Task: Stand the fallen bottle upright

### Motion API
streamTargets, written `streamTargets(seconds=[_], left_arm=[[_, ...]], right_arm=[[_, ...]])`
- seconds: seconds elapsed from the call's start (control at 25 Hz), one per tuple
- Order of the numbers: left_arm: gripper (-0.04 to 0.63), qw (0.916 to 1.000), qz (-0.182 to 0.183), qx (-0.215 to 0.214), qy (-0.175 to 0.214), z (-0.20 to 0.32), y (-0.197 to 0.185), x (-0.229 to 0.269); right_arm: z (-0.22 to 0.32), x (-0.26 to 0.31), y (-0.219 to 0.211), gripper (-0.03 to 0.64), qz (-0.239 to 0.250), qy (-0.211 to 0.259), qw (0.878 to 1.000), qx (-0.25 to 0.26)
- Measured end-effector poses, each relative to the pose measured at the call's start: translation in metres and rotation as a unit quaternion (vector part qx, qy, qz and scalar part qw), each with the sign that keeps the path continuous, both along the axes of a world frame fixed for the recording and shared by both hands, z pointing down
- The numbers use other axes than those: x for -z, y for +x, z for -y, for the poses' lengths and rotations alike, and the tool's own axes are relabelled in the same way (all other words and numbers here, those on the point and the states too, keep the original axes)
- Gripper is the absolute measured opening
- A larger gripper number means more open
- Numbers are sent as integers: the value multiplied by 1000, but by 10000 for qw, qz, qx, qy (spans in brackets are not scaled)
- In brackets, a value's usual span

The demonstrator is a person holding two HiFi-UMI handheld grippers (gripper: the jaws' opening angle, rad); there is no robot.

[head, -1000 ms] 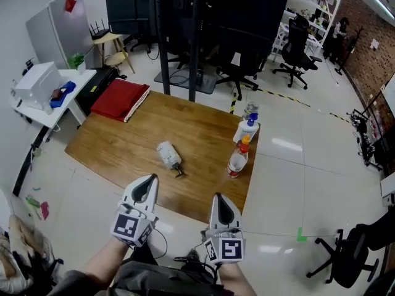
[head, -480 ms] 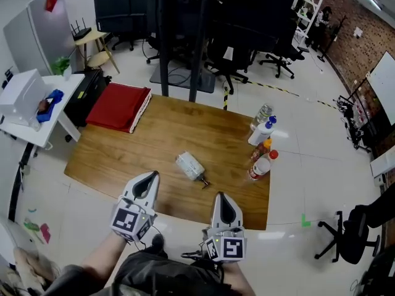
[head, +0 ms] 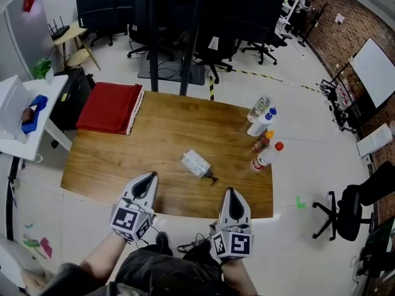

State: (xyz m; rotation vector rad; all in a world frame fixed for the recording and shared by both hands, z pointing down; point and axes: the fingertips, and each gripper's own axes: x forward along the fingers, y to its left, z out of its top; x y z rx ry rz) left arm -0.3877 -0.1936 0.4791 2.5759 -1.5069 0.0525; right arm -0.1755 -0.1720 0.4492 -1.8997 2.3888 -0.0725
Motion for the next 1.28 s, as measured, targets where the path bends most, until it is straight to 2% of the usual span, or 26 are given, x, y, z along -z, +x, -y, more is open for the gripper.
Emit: streamTargets(seconds=[0.12, 0.32, 0.48, 0.64, 0.8, 0.92, 0.96, 1.0, 1.12, 1.28], left_arm=[[18, 9999, 87, -113, -65, 2, 4, -6], [18, 9990, 172, -400, -41, 11, 40, -15], [18, 9996, 42, -222, -170, 22, 58, -21], [18, 9997, 100, -104, -188, 30, 77, -24], [20, 9966, 668, -485, -20, 38, 112, -33], [26, 9939, 874, -671, 73, 48, 131, -35], [113, 9927, 954, -735, 79, 51, 137, -36], [152, 9908, 1072, -824, 92, 54, 143, -37], [186, 9801, 1578, -1178, 233, 62, 163, -42], [239, 9604, 2272, -1601, 211, 74, 182, -60]], right_arm=[[-2, -2, 1, 0, -32, -100, 9999, -41], [10, -17, 22, 0, 91, -232, 9996, -160], [20, -18, 42, 0, 114, -210, 9997, -103], [32, -15, 65, 0, 88, -180, 9998, 39], [44, -17, 85, 0, 133, -196, 9997, 88], [51, -18, 92, 0, 184, -203, 9995, 133], [54, -18, 95, 0, 192, -209, 9995, 153], [56, -19, 97, 0, 196, -217, 9994, 175], [62, -20, 106, 0, 221, -230, 9992, 226], [70, -24, 118, 0, 262, -254, 9990, 247]])
